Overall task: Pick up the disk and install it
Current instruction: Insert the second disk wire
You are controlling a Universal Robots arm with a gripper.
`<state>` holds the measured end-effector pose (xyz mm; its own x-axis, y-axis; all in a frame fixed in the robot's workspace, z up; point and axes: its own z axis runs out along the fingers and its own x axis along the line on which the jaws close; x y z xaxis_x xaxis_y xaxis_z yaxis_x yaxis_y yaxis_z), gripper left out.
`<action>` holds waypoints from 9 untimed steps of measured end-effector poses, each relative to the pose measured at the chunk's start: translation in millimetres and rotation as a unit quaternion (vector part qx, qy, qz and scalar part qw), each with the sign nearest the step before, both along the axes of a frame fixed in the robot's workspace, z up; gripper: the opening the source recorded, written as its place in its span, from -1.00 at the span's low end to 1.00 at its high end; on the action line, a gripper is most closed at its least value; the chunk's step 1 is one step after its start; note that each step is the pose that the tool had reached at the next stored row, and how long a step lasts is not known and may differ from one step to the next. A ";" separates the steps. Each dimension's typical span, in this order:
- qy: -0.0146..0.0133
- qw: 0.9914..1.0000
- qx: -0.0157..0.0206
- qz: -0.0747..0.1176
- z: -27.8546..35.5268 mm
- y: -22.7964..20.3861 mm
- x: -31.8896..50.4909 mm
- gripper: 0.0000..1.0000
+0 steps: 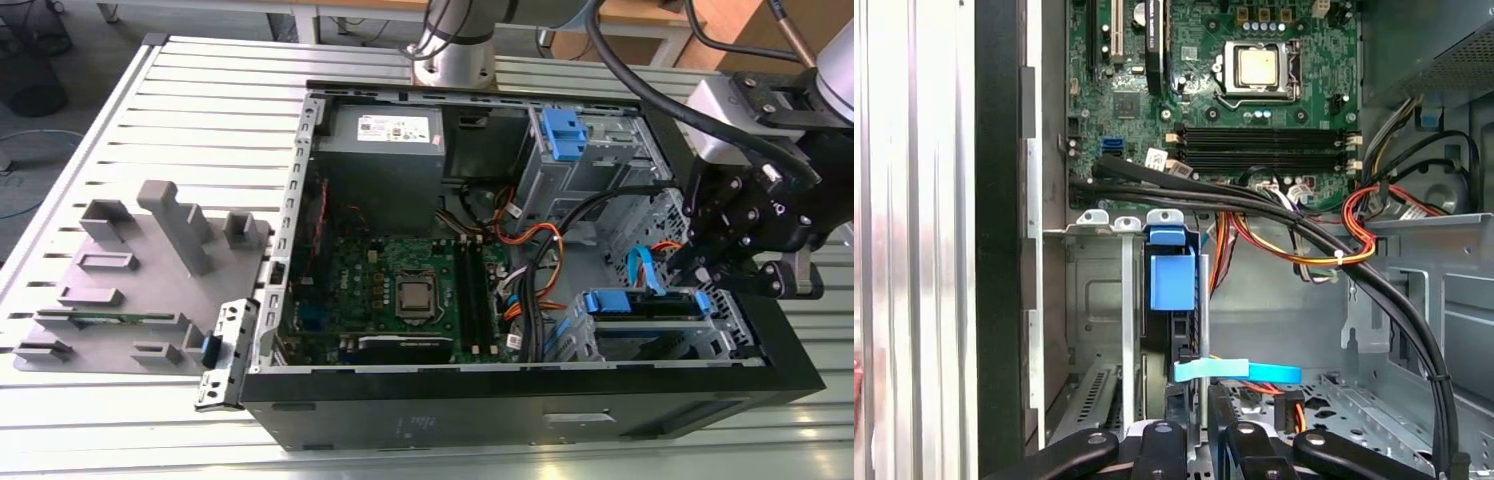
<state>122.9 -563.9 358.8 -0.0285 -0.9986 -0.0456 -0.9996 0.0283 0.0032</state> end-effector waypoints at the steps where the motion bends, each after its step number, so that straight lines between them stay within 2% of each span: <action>1: 0.006 1.000 0.000 0.000 0.1 0.0 0.1 -0.53; 2: 0.012 1.000 0.000 0.000 0.1 0.0 0.1 -0.53; 9: 0.012 1.000 0.000 0.000 1.5 0.0 0.1 -0.53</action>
